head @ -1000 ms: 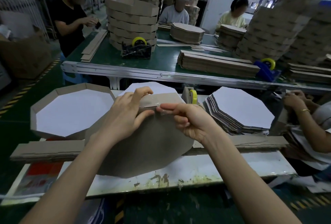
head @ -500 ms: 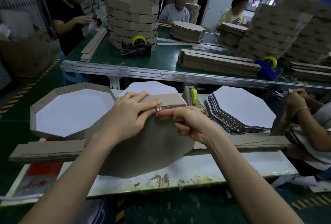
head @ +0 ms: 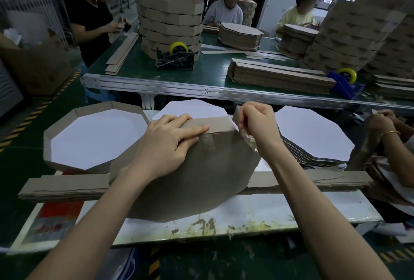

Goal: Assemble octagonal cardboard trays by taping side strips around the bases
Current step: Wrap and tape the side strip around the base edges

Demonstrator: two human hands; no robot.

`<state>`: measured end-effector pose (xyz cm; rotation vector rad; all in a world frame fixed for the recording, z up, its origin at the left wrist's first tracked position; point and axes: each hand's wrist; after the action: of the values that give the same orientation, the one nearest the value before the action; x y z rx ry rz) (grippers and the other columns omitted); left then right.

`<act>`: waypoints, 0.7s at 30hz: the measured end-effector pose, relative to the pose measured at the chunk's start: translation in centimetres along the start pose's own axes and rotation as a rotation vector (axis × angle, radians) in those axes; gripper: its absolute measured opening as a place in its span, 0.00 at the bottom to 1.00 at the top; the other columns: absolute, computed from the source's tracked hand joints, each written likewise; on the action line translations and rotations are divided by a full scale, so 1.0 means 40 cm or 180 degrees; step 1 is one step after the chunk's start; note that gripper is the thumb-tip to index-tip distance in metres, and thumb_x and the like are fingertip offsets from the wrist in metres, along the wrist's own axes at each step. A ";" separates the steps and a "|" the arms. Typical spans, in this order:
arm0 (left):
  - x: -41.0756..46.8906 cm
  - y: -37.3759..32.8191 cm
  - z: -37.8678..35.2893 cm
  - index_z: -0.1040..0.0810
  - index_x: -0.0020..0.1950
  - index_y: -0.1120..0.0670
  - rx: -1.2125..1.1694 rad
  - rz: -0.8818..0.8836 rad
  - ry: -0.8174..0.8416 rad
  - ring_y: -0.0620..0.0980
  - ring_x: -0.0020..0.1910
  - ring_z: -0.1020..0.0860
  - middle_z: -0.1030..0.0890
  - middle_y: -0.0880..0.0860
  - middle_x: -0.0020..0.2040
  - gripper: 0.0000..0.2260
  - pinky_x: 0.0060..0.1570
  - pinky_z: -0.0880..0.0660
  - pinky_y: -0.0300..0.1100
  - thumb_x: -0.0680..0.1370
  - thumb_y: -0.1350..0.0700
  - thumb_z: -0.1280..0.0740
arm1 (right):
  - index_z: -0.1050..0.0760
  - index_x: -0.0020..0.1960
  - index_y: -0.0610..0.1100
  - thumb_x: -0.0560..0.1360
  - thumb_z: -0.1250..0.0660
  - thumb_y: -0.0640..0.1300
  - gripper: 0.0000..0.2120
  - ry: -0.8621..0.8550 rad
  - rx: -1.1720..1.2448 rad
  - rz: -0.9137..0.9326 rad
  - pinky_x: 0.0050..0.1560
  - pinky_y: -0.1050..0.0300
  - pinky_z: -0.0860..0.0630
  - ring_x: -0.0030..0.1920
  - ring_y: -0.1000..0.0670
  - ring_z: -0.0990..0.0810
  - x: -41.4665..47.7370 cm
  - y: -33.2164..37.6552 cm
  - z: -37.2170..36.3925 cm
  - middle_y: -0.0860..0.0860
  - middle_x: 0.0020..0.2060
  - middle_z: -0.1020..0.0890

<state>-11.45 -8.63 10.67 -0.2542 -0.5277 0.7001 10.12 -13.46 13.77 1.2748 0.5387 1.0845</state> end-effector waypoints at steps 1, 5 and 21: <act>-0.002 0.000 0.000 0.27 0.69 0.38 -0.0005 0.0012 -0.0011 0.52 0.65 0.31 0.25 0.48 0.67 0.19 0.60 0.40 0.46 0.79 0.45 0.46 | 0.24 0.27 0.50 0.71 0.42 0.38 0.17 -0.0132 -0.0342 0.0225 0.30 0.61 0.33 0.27 0.54 0.29 0.014 -0.006 -0.002 0.54 0.25 0.23; -0.007 -0.003 -0.005 0.28 0.72 0.46 0.0222 0.0091 -0.0082 0.51 0.66 0.31 0.26 0.46 0.68 0.24 0.63 0.36 0.48 0.78 0.43 0.46 | 0.19 0.57 0.47 0.79 0.34 0.47 0.09 0.0670 -0.1194 0.0391 0.51 0.61 0.28 0.48 0.56 0.23 0.035 -0.040 -0.022 0.53 0.49 0.18; 0.031 -0.036 -0.022 0.20 0.60 0.39 0.0488 0.0129 -0.0422 0.51 0.52 0.22 0.18 0.43 0.53 0.19 0.49 0.32 0.47 0.74 0.35 0.40 | 0.20 0.48 0.46 0.81 0.36 0.49 0.09 0.0878 -0.1021 0.0232 0.46 0.61 0.31 0.41 0.60 0.25 0.030 -0.055 -0.042 0.59 0.37 0.22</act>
<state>-9.40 -8.90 10.96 -0.0756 -0.5932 0.7966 10.01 -11.43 11.53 0.8760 0.5020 1.3589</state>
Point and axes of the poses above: each hand's wrist, its own x-axis towards the middle knuckle, its own z-axis out of the back of the hand, y = z × x
